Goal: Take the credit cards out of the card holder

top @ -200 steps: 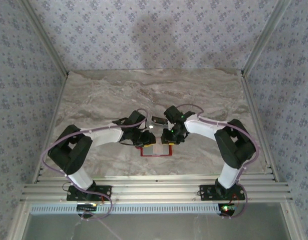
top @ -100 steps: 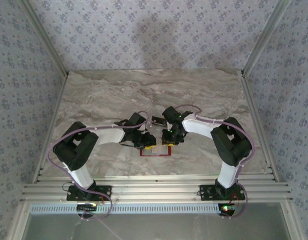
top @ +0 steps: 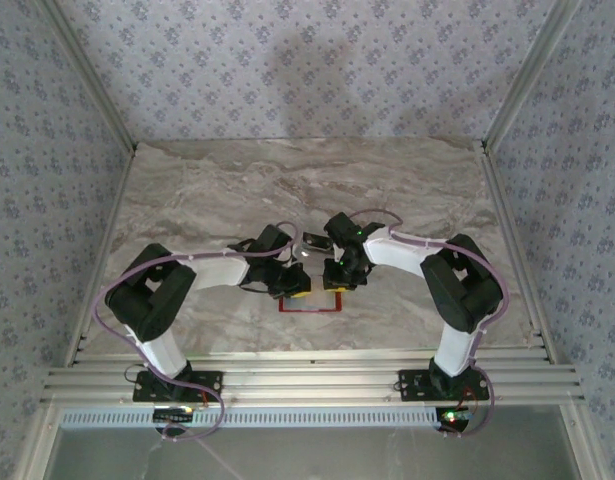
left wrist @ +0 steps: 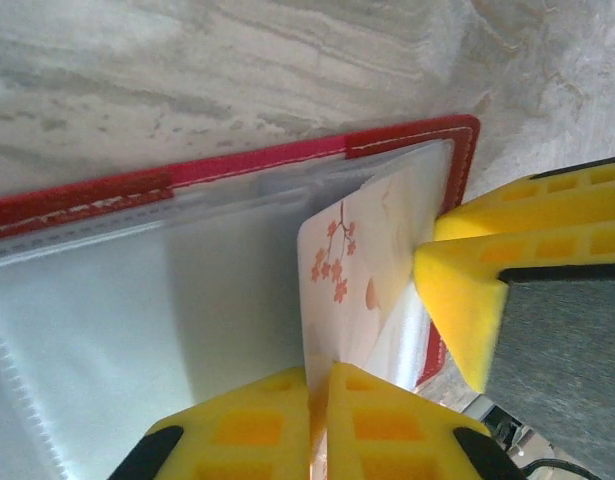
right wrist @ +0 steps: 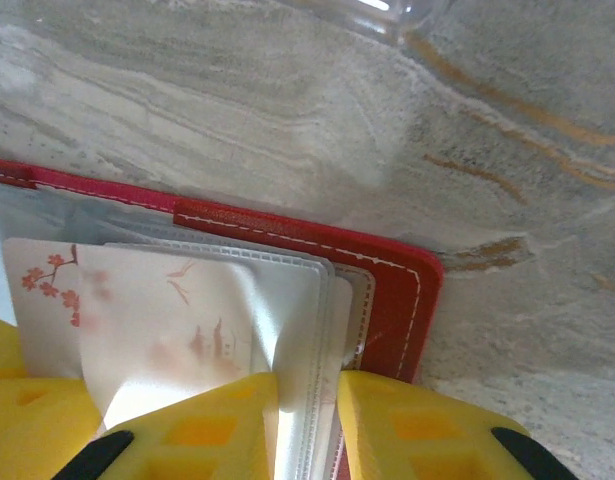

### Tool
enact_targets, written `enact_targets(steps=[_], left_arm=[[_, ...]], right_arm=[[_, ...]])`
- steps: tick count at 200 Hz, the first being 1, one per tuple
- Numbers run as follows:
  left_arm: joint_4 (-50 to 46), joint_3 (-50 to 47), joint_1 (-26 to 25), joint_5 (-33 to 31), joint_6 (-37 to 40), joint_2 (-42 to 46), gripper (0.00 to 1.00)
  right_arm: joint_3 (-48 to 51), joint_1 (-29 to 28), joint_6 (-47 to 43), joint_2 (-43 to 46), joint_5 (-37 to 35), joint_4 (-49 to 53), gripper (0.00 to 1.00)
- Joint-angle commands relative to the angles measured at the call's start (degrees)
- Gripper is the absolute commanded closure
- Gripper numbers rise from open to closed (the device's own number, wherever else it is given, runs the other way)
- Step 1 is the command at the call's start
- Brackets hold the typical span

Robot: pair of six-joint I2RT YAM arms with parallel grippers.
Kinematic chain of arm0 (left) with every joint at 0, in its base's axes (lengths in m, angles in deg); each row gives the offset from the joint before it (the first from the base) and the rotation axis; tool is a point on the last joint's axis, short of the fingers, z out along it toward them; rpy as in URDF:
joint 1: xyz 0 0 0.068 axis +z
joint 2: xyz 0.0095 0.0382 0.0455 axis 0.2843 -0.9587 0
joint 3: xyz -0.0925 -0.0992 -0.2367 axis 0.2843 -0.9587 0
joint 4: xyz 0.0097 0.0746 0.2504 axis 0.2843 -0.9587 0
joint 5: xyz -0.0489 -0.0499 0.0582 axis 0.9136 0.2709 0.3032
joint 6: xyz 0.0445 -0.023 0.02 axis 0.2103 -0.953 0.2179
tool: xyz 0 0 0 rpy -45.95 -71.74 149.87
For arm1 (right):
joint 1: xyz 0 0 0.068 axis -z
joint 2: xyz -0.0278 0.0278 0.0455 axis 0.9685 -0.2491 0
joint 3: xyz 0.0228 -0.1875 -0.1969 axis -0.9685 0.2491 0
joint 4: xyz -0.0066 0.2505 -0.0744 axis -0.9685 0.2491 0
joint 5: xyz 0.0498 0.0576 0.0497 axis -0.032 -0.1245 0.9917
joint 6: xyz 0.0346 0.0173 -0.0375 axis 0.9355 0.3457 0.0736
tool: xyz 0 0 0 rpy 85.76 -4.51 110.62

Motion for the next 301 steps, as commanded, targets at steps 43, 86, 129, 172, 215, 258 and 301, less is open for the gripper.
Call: enact_targets(steps=[43,86,129,172,215,258,301], left_arm=[[-15.1,2.0,1.9,-7.2,6.7,4.4,0.93],[-19.2,2.3,2.8,-9.4,8.8,7.2,0.94],[-24.0,4.7,3.2,-11.5,11.7,8.9,0.96],[-29.7,9.2,3.2,-13.3,16.9,9.9,0.97],[-35.8,15.7,3.0,-12.2,30.3,9.5,0.99],[-42.9,26.6,2.0,-15.6,50.8,6.2,1.00],[-45.3,36.9,1.6,-16.1,73.1,1.4,1.00]], right_arm=[[1.1,0.0,-0.5,-2.3,-3.1,3.2,0.73],[1.0,0.2,-0.8,-2.2,-3.2,3.3,0.73],[0.1,0.1,-1.4,-1.8,-3.3,4.1,0.73],[-0.9,0.2,-1.7,0.7,-2.9,5.8,0.73],[-1.8,1.5,-2.8,5.8,-2.2,8.5,0.71],[-2.7,5.6,-5.8,9.7,-2.9,12.4,0.70],[-2.6,12.0,-8.3,13.9,-3.1,14.9,0.70]])
